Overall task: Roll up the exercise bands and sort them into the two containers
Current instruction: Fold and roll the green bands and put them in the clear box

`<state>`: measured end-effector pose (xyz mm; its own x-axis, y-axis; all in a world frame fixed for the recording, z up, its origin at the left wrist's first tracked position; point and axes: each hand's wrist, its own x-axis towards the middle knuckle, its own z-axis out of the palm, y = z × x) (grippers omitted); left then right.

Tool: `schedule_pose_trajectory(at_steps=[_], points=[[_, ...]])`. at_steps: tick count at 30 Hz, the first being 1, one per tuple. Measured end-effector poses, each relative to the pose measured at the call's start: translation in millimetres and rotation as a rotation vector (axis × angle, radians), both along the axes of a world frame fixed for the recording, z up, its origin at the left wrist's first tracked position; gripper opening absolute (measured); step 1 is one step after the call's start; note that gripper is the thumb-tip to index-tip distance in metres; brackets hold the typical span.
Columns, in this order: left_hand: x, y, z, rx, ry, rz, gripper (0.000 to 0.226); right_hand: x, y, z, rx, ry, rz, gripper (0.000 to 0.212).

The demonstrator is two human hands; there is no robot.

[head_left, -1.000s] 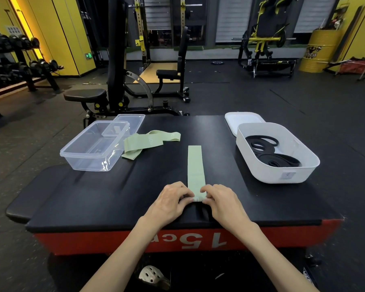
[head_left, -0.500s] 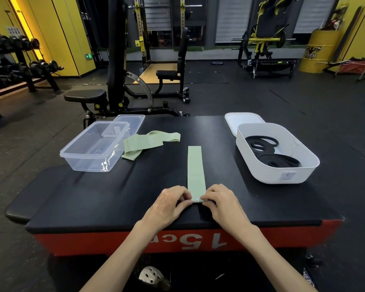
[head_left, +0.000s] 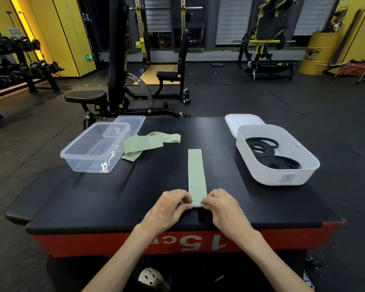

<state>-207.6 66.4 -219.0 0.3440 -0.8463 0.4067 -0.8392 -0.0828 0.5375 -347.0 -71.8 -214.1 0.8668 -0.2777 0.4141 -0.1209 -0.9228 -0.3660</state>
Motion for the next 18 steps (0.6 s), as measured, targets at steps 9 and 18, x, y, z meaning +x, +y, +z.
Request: schedule_pose_trajectory(at_steps=[9,18], points=[[-4.9,1.4,-0.8,-0.012,0.005,0.006,0.011,-2.6,-1.1,0.1,0.005,0.01,0.004,0.013],[-0.6,-4.2,-1.9,0.004,-0.002,0.063,0.003,2.4,-1.9,2.0,-0.003,0.023,-0.024,0.013]])
